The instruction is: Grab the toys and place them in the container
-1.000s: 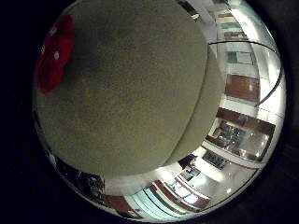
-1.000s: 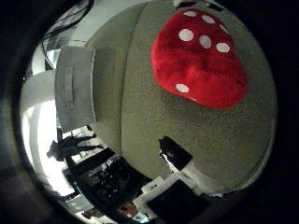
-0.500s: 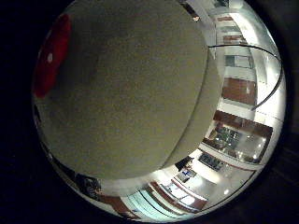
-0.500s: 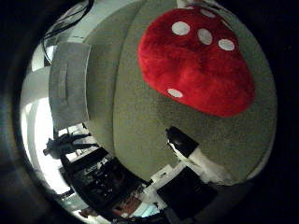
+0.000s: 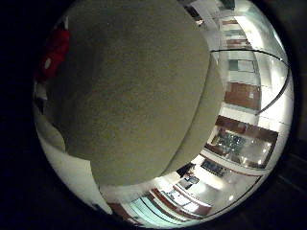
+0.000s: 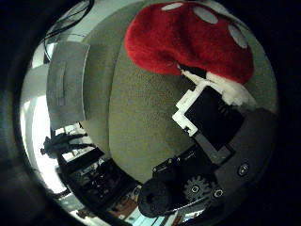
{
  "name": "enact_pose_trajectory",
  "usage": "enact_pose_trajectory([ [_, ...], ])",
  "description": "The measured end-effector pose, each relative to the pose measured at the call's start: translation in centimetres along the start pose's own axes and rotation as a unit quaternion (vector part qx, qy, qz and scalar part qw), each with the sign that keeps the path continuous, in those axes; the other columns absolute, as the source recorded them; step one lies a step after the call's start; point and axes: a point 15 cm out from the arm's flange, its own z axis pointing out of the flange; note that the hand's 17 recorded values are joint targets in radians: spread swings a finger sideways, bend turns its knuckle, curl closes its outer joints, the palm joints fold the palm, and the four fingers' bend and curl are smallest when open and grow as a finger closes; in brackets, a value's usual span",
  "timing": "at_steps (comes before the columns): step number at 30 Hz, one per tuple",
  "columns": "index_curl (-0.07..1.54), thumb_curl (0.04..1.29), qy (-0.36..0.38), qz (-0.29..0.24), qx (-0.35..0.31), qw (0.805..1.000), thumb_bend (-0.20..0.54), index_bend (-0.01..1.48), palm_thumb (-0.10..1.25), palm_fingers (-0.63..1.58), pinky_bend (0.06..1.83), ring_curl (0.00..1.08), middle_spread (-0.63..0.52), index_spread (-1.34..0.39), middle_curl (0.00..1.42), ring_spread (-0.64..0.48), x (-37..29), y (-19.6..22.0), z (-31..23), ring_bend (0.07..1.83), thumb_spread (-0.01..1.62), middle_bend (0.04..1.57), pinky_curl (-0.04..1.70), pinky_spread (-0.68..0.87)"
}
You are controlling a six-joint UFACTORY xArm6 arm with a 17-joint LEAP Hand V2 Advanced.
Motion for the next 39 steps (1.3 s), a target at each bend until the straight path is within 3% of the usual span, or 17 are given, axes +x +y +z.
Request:
enact_pose_trajectory([
  [10, 0.61, 0.44, 0.040, 0.007, 0.038, 0.998, -0.017, 0.76, 1.11, 0.82, 0.40, 0.34, -0.43, -0.47, 0.65, -0.43, 5.1, -1.6, -7.8, 0.54, 0.91, 0.70, -0.01, -0.34],
  [20, 0.66, 0.45, 0.021, 0.006, -0.037, 0.999, -0.017, 0.80, 1.11, 0.75, 0.49, 0.42, -0.45, -0.46, 0.74, -0.44, 5.6, 2.8, -15.7, 0.61, 0.93, 0.65, -0.01, -0.37],
  [30, 0.68, 0.47, 0.030, -0.025, -0.038, 0.999, -0.017, 0.84, 1.10, 0.71, 0.49, 0.50, -0.47, -0.46, 0.81, -0.44, 1.1, 5.3, -26.0, 0.66, 0.93, 0.64, -0.01, -0.30],
  [39, 0.67, 0.47, 0.037, -0.078, -0.028, 0.996, -0.017, 0.69, 1.10, 0.82, 0.80, 0.64, -0.49, -0.48, 0.89, -0.44, -7.1, 6.4, -34.5, 0.86, 0.93, 0.59, 0.02, -0.49],
])
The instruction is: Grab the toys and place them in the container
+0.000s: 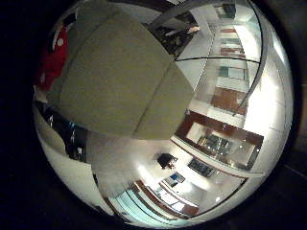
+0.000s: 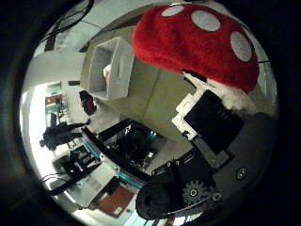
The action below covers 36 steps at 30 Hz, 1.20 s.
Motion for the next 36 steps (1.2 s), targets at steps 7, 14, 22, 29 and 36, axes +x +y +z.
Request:
enact_pose_trajectory([
  [7, 0.70, 0.48, -0.020, -0.037, 0.022, 0.999, -0.017, 0.70, 1.09, 0.78, 0.87, 0.70, -0.50, -0.49, 0.95, -0.42, -6.7, -1.9, -6.4, 0.88, 0.94, 0.61, 0.00, -0.52],
  [14, 0.72, 0.48, -0.027, -0.076, 0.042, 0.996, -0.017, 0.69, 1.09, 0.77, 0.91, 0.73, -0.50, -0.49, 0.98, -0.42, -13.4, -3.9, -10.8, 0.89, 0.94, 0.63, 0.00, -0.51],
  [22, 0.73, 0.49, -0.047, -0.103, 0.050, 0.992, -0.017, 0.70, 1.09, 0.77, 0.93, 0.75, -0.49, -0.49, 0.99, -0.42, -20.9, -5.8, -13.4, 0.89, 0.94, 0.63, 0.00, -0.50],
  [29, 0.74, 0.49, -0.050, -0.132, 0.052, 0.989, -0.017, 0.69, 1.09, 0.77, 0.95, 0.76, -0.49, -0.48, 1.00, -0.42, -27.5, -6.8, -15.1, 0.90, 0.94, 0.63, 0.00, -0.50],
  [36, 0.75, 0.49, -0.046, -0.153, 0.052, 0.986, -0.017, 0.69, 1.09, 0.77, 0.95, 0.76, -0.49, -0.48, 1.00, -0.42, -32.7, -7.4, -15.7, 0.89, 0.94, 0.64, 0.00, -0.49],
])
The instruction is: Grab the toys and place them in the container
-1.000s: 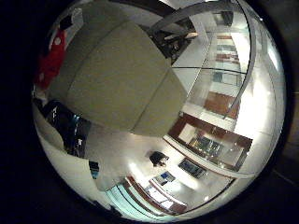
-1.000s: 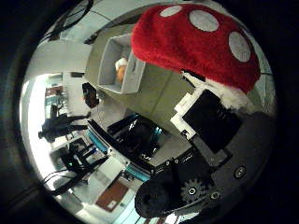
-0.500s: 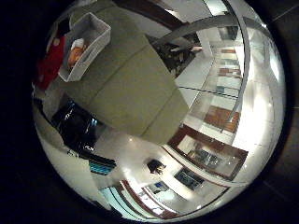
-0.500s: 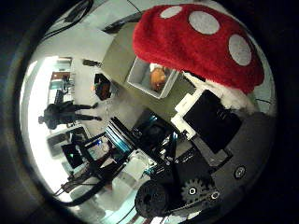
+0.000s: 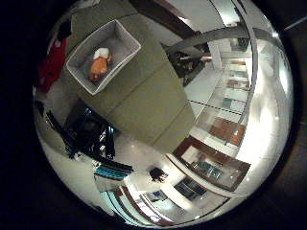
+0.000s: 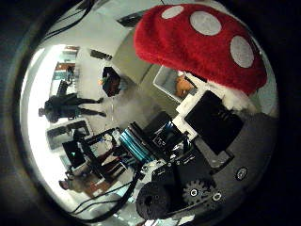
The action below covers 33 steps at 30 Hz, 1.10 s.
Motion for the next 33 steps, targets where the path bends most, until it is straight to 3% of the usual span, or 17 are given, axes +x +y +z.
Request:
enact_pose_trajectory([
  [13, 0.75, 0.49, -0.003, -0.007, -0.015, 1.000, -0.018, 0.71, 1.09, 0.74, 0.91, 0.77, -0.48, -0.48, 1.00, -0.42, -1.7, -1.2, 2.0, 0.86, 0.94, 0.67, -0.01, -0.47],
  [16, 0.76, 0.49, -0.003, -0.007, -0.015, 1.000, -0.026, 0.70, 1.06, 0.66, 0.91, 0.76, -0.48, -0.49, 0.99, -0.41, -1.8, -1.2, 1.9, 0.82, 0.93, 0.67, -0.01, -0.44],
  [22, 0.62, 0.46, -0.003, -0.014, -0.016, 1.000, -0.033, 0.36, 0.91, 0.35, 1.02, 0.74, -0.39, -0.49, 0.89, -0.33, -1.8, -1.1, 1.8, 0.78, 0.99, 0.54, 0.00, -0.30],
  [26, 0.52, 0.41, -0.002, -0.015, -0.010, 1.000, -0.036, 0.22, 0.81, 0.22, 1.04, 0.68, -0.30, -0.46, 0.79, -0.28, -1.8, -1.2, 1.4, 0.68, 1.00, 0.44, -0.01, -0.21],
  [33, 0.38, 0.36, -0.017, -0.023, -0.005, 1.000, -0.027, 0.16, 0.74, 0.07, 1.04, 0.56, -0.13, -0.42, 0.59, -0.14, -2.5, -1.3, 1.3, 0.55, 1.00, 0.27, 0.00, -0.04],
])
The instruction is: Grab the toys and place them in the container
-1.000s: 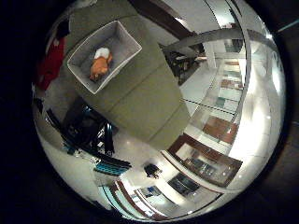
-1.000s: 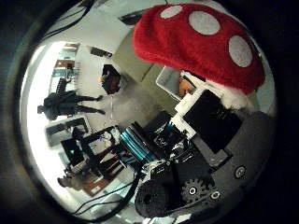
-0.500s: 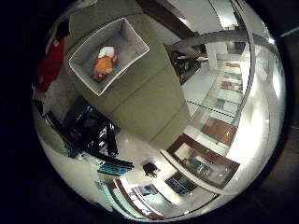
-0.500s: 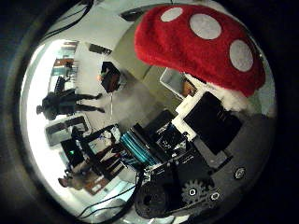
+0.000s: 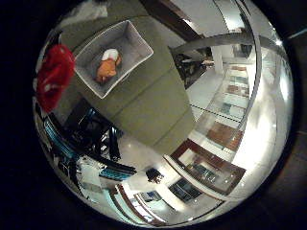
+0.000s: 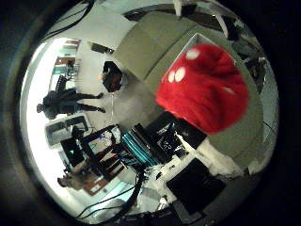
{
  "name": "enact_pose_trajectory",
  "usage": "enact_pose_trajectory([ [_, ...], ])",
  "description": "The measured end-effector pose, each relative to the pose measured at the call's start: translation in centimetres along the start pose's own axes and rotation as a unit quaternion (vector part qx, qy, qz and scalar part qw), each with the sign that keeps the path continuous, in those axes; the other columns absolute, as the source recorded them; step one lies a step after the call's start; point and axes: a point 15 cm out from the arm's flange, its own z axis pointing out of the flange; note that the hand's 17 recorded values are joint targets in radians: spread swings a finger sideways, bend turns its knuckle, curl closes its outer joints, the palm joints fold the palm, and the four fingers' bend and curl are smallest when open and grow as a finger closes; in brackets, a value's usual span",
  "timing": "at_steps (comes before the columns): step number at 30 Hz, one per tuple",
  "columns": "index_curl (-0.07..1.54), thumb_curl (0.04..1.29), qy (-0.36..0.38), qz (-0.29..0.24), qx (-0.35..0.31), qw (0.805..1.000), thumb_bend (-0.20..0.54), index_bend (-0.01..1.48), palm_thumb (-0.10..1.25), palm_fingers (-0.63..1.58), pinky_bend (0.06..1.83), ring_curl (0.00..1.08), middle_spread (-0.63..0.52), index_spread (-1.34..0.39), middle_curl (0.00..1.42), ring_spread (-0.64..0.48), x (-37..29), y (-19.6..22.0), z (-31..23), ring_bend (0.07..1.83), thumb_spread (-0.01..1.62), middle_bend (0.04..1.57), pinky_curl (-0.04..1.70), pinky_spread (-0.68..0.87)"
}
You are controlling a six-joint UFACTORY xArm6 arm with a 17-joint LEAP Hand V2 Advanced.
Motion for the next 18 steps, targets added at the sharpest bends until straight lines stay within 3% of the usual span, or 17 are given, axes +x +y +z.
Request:
enact_pose_trajectory([
  [7, 0.30, 0.35, -0.012, -0.008, 0.003, 1.000, -0.027, 0.15, 0.72, 0.00, 1.00, 0.43, -0.01, -0.42, 0.45, 0.03, -0.45, -0.12, 0.03, 0.44, 0.99, 0.21, 0.00, 0.10],
  [18, 0.26, 0.33, -0.012, -0.004, 0.003, 1.000, -0.025, 0.16, 0.69, 0.03, 0.93, 0.34, -0.01, -0.40, 0.37, 0.06, 0.20, 0.19, -0.02, 0.45, 0.99, 0.22, 0.00, 0.14],
])
